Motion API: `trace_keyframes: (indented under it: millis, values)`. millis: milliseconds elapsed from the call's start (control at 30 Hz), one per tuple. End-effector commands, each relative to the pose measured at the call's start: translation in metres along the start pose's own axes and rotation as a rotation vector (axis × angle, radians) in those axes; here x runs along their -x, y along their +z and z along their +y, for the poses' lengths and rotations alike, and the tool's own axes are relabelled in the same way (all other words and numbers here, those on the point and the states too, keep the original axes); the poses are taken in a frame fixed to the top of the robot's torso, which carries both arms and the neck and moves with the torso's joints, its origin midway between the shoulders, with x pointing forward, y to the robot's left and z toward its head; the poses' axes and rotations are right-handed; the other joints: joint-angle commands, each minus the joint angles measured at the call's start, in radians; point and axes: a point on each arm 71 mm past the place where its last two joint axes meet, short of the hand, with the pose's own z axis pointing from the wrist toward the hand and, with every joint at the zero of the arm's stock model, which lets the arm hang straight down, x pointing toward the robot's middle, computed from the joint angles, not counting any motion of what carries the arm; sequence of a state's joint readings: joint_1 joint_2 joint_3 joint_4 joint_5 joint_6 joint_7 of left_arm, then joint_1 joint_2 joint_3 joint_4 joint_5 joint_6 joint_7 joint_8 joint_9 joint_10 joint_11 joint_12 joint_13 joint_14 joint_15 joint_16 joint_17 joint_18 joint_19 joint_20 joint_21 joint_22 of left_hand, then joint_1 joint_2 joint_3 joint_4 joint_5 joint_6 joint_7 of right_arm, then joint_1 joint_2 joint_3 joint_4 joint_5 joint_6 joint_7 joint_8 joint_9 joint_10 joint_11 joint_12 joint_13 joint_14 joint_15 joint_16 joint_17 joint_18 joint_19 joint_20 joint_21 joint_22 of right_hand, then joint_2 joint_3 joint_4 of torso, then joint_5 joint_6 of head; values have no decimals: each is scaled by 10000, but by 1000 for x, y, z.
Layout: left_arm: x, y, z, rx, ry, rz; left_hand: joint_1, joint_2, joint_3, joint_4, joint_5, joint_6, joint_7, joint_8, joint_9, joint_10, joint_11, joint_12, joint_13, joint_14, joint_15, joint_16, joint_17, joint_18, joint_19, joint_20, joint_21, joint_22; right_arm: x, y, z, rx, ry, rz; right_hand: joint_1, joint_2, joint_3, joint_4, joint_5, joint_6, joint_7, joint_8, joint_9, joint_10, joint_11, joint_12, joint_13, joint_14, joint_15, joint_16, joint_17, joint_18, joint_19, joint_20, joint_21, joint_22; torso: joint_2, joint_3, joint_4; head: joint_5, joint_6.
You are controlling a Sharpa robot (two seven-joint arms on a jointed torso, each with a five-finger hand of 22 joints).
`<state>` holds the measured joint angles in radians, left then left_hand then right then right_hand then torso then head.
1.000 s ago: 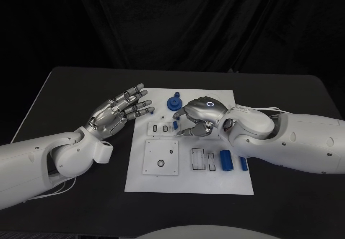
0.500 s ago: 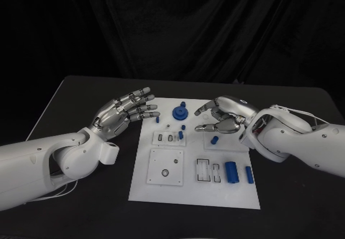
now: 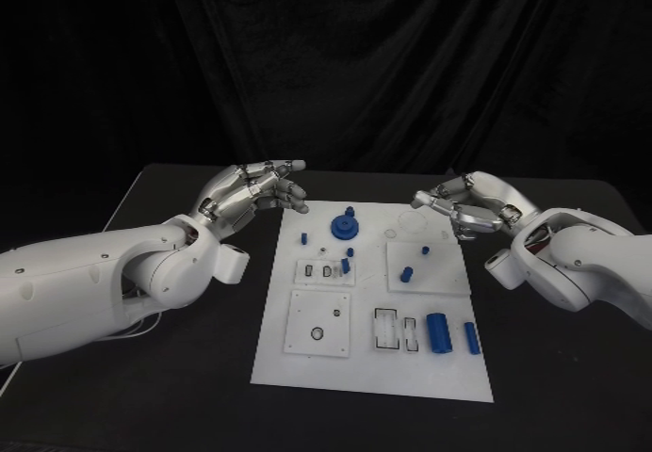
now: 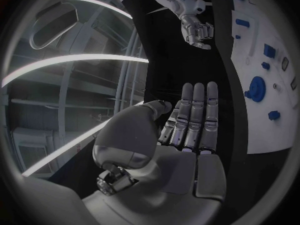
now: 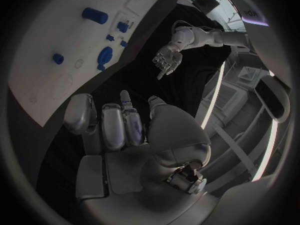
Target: Assemble the parts on the task board
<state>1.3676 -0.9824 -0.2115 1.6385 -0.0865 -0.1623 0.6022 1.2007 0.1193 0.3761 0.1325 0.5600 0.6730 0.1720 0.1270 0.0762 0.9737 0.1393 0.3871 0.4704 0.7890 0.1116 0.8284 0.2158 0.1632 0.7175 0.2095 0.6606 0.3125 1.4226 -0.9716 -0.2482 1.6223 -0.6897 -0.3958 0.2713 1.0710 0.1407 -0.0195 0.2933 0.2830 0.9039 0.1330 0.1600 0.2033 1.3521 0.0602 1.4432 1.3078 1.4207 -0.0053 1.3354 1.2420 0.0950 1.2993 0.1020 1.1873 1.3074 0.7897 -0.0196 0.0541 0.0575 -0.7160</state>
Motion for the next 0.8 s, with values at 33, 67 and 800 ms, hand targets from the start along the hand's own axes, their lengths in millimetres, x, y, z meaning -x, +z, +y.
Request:
trace_keyframes:
  millis: [33, 67, 800]
  values:
    - [1, 9, 4, 866, 1368, -241, 43, -299, 119, 468, -168, 822, 104, 183, 18, -144, -270, 1864, 1365, 175, -279, 1381, 823, 95, -51, -193, 1223, 802, -2, -5, -3, 409, 2653, 328, -267, 363, -343, 7, -135, -61, 85, 105, -38, -777, 82, -408, -11, -523, 79, -526, -642, 240, -619, 100, -815, -251, -261, 167, -53, 58, -32]
    - [0, 12, 5, 1081, 1591, -147, 40, -316, 73, 578, -192, 1428, 75, 497, 125, 285, -323, 2795, 1958, 727, -395, 2164, 1243, 146, 160, -262, 1795, 1146, -1, -6, -5, 469, 2898, 333, -514, 552, -606, 3, -367, -90, 130, 174, -50, -1334, 129, -674, -400, -934, 161, -884, -1088, 352, -1076, 160, -1394, -549, -269, 172, -56, 62, -31]
    - [-42, 38, 45, 6234, 10388, 2486, -1019, -974, -929, 1131, -2369, 2755, -671, 1835, 1906, 5971, -1045, 11837, 11004, 7818, -1234, 7424, 13550, -1417, 7763, -1052, 8917, 11698, 14, -43, -50, -376, 3067, -2232, -300, 1334, -2149, -14, 411, -258, 244, 848, -134, -4764, 319, -2061, -3275, -3000, 400, -1921, -3319, 881, -3096, 453, -4459, -1949, -1115, 601, -357, 479, -720]
